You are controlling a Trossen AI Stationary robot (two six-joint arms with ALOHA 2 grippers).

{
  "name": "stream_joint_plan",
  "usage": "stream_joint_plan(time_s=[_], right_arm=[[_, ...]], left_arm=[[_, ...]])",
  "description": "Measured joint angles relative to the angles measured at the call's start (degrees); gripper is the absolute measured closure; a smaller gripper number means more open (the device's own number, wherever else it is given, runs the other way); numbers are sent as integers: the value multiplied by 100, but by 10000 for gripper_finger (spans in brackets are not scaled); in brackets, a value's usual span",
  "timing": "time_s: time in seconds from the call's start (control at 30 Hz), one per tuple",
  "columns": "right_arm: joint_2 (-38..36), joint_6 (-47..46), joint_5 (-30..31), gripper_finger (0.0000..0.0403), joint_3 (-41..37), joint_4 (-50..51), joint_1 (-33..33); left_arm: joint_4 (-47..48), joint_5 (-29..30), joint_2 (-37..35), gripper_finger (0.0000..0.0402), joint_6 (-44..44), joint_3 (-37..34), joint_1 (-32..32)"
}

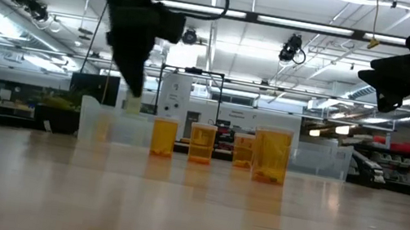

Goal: Pick and place medicine bottles into bin by pill shape (circle, oval)
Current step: Put the yellow small pill bottle into the left transparent bin

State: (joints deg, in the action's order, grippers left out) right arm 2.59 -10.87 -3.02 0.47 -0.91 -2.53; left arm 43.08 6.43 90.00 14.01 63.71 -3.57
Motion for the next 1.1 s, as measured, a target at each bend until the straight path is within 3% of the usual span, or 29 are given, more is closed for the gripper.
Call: stream_joint_plan(time_s=[0.23, 0.57, 0.8, 1.1], right_arm=[[2, 0, 0, 256, 0, 0, 1], [2, 0, -1, 256, 0, 0, 1], [1, 0, 1, 256, 0, 2, -1], [0, 0, -1, 256, 0, 4, 1]], left_arm=[[29, 18, 0, 267, -787, 436, -869], [-2, 114, 277, 283, -1346, 436, -2019], [4, 110, 784, 263, -1517, 434, -2277], [33, 46, 1139, 282, -1531, 434, -2471]])
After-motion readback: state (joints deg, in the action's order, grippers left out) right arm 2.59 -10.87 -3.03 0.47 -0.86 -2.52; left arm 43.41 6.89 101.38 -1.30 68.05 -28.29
